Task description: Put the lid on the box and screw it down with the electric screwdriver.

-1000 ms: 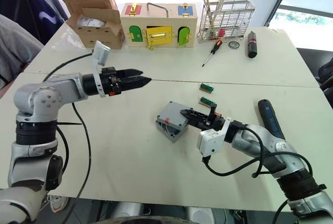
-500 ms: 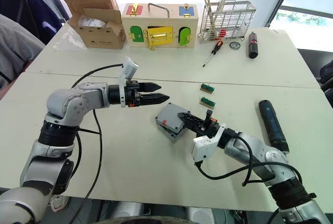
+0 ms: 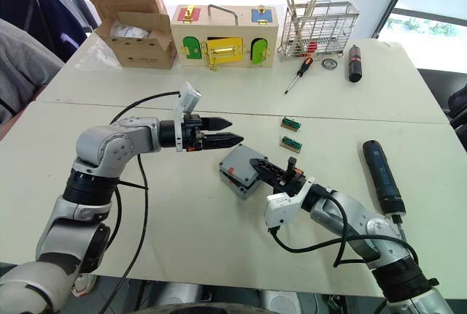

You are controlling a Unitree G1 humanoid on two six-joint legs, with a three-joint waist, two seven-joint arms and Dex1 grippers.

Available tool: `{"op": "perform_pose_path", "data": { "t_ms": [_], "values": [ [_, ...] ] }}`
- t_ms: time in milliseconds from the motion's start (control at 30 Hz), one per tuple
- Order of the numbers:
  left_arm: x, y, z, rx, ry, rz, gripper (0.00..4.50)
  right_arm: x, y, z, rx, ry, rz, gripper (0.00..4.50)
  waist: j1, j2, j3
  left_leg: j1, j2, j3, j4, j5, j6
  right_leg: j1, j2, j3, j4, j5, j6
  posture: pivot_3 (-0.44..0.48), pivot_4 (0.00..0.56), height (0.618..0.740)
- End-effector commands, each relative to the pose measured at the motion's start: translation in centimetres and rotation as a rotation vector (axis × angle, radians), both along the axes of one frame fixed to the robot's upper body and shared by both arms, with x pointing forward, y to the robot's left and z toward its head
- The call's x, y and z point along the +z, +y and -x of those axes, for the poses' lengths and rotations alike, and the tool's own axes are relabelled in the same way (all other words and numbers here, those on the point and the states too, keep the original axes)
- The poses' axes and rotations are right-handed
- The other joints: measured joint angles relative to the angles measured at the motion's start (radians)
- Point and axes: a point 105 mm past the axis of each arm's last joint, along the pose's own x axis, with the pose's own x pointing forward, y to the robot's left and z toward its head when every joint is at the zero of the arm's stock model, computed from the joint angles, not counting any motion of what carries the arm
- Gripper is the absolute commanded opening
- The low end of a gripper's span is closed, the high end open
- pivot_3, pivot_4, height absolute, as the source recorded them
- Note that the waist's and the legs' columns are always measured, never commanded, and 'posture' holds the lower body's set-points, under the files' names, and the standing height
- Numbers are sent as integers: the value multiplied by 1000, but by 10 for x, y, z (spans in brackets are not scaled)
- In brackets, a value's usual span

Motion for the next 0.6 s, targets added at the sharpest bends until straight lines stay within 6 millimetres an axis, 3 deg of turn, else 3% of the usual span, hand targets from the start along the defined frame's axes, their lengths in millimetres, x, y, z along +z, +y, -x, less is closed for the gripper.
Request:
{"op": "perform_pose_path", "data": {
  "t_ms": [33, 133, 367, 400, 600],
  "values": [
    [10, -7, 5, -39, -47, 12, 4437, 5, 3, 4, 17, -25, -9, 213, 0, 0, 0, 0, 0, 0, 0, 0, 0, 0, 0, 0, 0, 0, 0, 0, 150, 740],
    [7, -11, 6, -45, -60, 8, 3695, 3, 4, 5, 16, -22, -9, 213, 1, 0, 0, 1, 0, 0, 0, 0, 0, 1, 0, 0, 0, 0, 0, 0, 150, 740],
    [-14, -12, 19, -123, -123, -92, 274, -1, 4, 7, 3, -18, -8, 213, -1, 0, 0, 4, 0, 0, -1, 0, 0, 3, 0, 0, 0, 0, 0, 0, 150, 740],
    [-16, -12, 19, -127, -125, -100, 20, -2, 3, 7, 3, -18, -7, 213, 0, 0, 0, 4, 0, 0, -1, 0, 0, 3, 0, 0, 0, 0, 0, 0, 150, 740],
    [-39, -13, 13, -123, -181, -209, 20, -6, 4, 9, 1, -14, -2, 213, 2, 0, 0, 4, -1, 0, -1, 0, 0, 4, 0, 0, 0, 0, 0, 0, 150, 740]
  ]
}}
